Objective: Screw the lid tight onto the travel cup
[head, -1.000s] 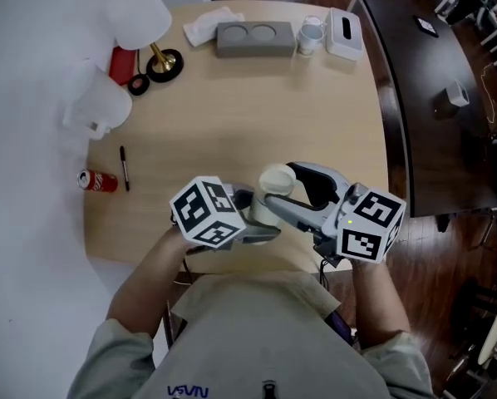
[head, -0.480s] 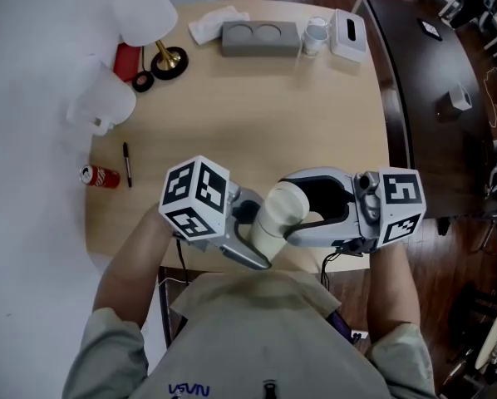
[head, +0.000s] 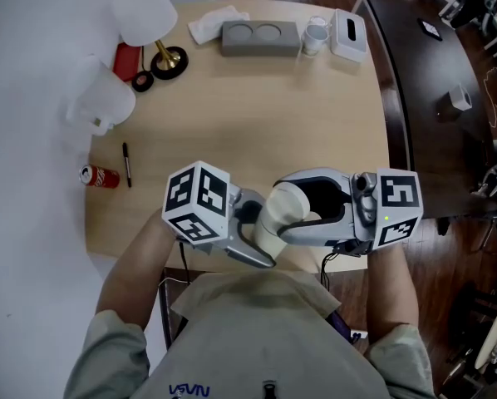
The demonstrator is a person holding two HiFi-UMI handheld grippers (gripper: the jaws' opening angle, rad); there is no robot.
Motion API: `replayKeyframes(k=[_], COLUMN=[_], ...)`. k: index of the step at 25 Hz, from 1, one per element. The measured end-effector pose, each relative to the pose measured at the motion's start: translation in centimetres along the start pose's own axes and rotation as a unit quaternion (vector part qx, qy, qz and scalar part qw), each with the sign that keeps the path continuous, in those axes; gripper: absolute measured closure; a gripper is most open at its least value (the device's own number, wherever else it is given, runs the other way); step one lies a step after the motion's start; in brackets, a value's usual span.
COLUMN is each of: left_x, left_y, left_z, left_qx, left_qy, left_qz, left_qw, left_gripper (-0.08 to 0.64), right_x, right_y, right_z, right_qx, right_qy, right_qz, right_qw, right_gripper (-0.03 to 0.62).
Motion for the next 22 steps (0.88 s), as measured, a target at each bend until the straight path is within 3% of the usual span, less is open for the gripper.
replayKeyframes(k=[3, 6, 9, 12, 14, 15, 16, 18, 20, 22], left_x=[-0.2, -0.5, -1.5, -2.8, -3.3, -3.4, -3.3, -2.8, -2.3, -1.8], left_y=[-1.8, -4.8, -7.8, -9.9, -11.1, -11.4, -11.5, -11.1, -10.2, -8.4], left_z=[-0.2, -0.3, -0.1, 0.2, 0.8, 1.1, 1.3, 1.3, 0.8, 0.2], left_qx=[0.0, -0.002, -0.004, -0.011, -0.026, -0.034, -0.041, -0.047, -0.043, -0.04], left_qy=[0.007, 0.007, 0.005, 0.005, 0.003, 0.002, 0.003, 0.013, 0.042, 0.075], left_qz=[-0.068, -0.183, -0.318, -0.438, -0.494, -0.505, -0.503, -0.468, -0.398, -0.303], left_qw=[0.9976, 0.983, 0.9482, 0.8989, 0.8689, 0.8624, 0.8633, 0.8826, 0.9155, 0.9493], left_gripper=[0.247, 0.247, 0.247, 0.247, 0.247, 0.247, 0.247, 0.247, 0.247, 0.247], right_x=[-0.3, -0.7, -1.0, -1.1, -1.0, -0.9, -0.7, -0.5, -0.3, -0.3], right_y=[1.0, 2.6, 4.3, 5.4, 6.1, 6.3, 6.5, 6.4, 5.7, 4.4], right_z=[-0.2, -0.3, -0.1, 0.0, 0.2, 0.3, 0.5, 0.7, 0.6, 0.1], right_qx=[-0.013, -0.036, -0.064, -0.085, -0.091, -0.091, -0.09, -0.086, -0.078, -0.07], right_qy=[0.002, -0.006, -0.015, -0.009, -0.003, -0.001, -0.002, -0.007, -0.009, -0.005], right_qz=[0.046, 0.124, 0.22, 0.307, 0.354, 0.369, 0.377, 0.37, 0.34, 0.293], right_qw=[0.999, 0.992, 0.973, 0.948, 0.931, 0.925, 0.922, 0.925, 0.937, 0.954], right_gripper=[0.307, 0.308, 0.308, 0.31, 0.31, 0.31, 0.31, 0.308, 0.308, 0.305])
Point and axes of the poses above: the fingertips, and each gripper's own axes: x forward along the fingers, y to its right, z out of its underside, the point moved 1 cm from there along -x, backward along the fingers, and after that the axes turned 6 degrees about -z, right-handed, at the moved point
